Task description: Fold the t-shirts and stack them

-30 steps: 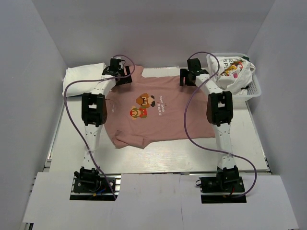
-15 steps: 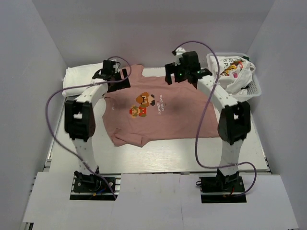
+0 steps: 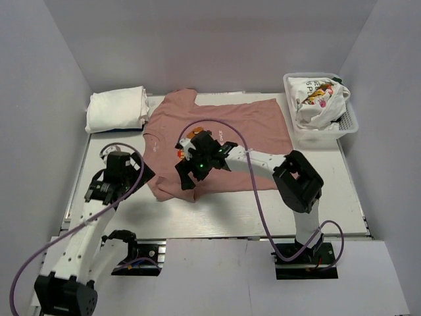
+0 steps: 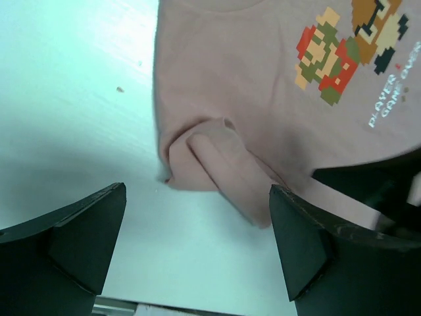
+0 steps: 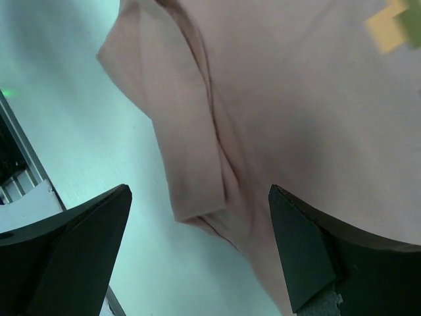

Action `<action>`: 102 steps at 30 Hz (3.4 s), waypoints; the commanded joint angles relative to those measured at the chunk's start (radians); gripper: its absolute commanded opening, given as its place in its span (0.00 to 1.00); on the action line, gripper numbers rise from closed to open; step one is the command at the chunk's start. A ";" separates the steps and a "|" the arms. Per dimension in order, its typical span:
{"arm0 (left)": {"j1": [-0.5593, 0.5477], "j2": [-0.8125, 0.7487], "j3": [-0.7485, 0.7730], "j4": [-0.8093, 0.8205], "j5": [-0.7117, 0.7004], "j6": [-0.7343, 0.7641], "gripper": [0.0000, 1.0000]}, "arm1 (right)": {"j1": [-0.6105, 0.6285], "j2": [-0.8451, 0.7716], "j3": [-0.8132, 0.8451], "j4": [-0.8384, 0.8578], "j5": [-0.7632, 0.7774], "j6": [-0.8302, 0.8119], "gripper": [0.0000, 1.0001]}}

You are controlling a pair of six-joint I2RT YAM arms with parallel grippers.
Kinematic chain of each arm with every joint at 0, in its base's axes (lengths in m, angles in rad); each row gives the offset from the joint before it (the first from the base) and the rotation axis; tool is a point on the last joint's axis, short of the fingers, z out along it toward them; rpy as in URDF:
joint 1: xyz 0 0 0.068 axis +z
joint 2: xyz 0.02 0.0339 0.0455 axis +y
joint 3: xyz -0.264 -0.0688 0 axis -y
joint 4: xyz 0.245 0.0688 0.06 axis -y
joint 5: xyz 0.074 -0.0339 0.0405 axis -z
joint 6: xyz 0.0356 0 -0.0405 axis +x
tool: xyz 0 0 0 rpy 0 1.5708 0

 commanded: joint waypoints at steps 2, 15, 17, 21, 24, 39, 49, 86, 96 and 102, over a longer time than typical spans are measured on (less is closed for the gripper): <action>0.003 -0.147 -0.023 -0.081 -0.030 -0.092 1.00 | 0.051 0.072 0.030 0.014 -0.005 0.051 0.90; 0.003 -0.152 -0.005 -0.119 -0.084 -0.082 1.00 | 0.129 0.048 0.041 -0.034 0.099 0.045 0.00; 0.003 -0.141 -0.022 -0.073 -0.054 -0.082 1.00 | 0.146 0.014 0.026 -0.045 0.076 0.046 0.00; 0.003 -0.120 -0.042 -0.039 -0.041 -0.073 1.00 | 0.178 -0.049 -0.011 -0.057 -0.002 -0.006 0.00; 0.003 -0.091 -0.029 -0.039 -0.053 -0.073 1.00 | 0.215 -0.098 -0.046 -0.092 -0.011 -0.064 0.00; -0.006 0.092 -0.118 0.201 0.081 -0.044 1.00 | 0.379 -0.221 -0.261 -0.048 0.102 -0.188 0.22; -0.026 0.559 0.058 0.337 0.102 0.054 1.00 | 0.394 -0.235 -0.269 -0.051 0.095 -0.179 0.04; -0.017 0.699 0.124 0.370 0.097 0.092 1.00 | 0.388 -0.105 -0.264 0.506 0.078 -0.230 0.07; -0.017 0.934 0.317 0.338 0.050 0.102 1.00 | 0.396 -0.272 -0.318 0.333 -0.022 -0.159 0.13; -0.008 0.980 0.356 0.308 0.037 0.102 1.00 | 0.402 -0.229 -0.267 0.221 0.013 -0.155 0.22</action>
